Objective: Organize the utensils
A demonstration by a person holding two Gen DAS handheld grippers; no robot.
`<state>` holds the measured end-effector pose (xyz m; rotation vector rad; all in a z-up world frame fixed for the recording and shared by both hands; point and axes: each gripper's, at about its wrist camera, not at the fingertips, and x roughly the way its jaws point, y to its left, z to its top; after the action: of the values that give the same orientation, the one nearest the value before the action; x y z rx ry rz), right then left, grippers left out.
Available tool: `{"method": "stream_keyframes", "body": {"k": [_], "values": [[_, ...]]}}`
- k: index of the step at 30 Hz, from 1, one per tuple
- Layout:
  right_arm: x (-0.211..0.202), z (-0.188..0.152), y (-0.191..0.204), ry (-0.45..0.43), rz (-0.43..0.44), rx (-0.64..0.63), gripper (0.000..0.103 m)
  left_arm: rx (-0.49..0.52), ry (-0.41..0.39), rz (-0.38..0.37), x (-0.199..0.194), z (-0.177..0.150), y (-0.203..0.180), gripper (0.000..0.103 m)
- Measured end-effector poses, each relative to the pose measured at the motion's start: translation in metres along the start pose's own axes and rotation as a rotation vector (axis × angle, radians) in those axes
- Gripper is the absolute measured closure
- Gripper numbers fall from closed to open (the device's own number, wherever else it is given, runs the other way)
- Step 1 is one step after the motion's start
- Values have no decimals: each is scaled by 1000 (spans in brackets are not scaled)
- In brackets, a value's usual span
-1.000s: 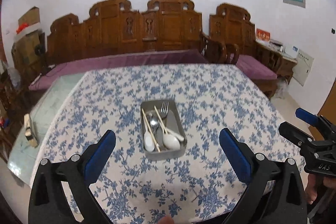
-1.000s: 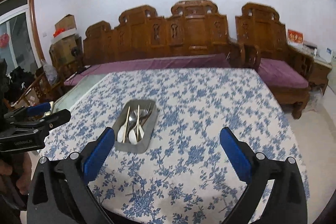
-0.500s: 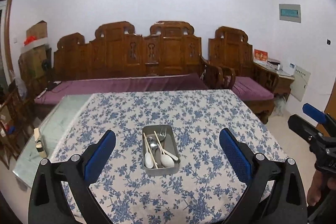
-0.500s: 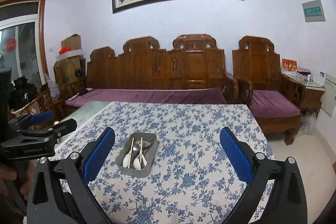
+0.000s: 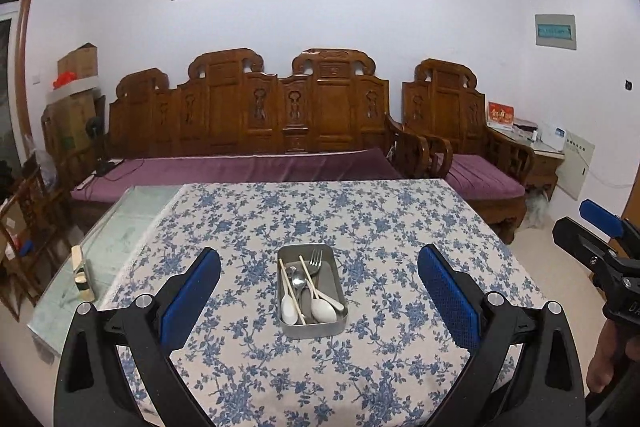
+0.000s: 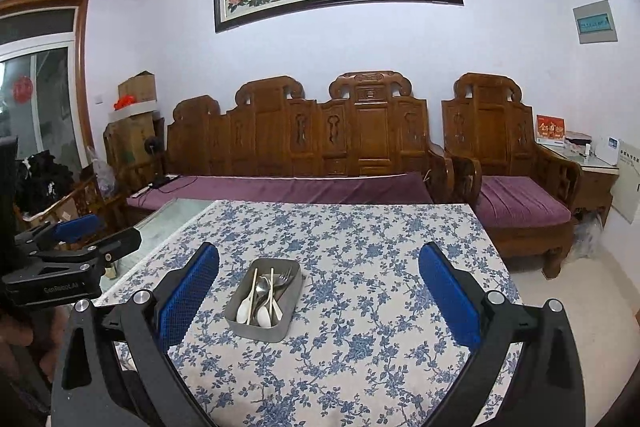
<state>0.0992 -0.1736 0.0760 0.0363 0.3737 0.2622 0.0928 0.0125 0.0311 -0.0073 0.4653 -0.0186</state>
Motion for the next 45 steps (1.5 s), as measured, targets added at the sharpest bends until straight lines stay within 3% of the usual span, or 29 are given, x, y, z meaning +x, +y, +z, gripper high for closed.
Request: {"method": "stream_keyframes", "body": {"k": [45], "values": [[2, -3, -1, 5, -5, 5, 2, 0, -13, -19, -6, 3, -7, 8]]}}
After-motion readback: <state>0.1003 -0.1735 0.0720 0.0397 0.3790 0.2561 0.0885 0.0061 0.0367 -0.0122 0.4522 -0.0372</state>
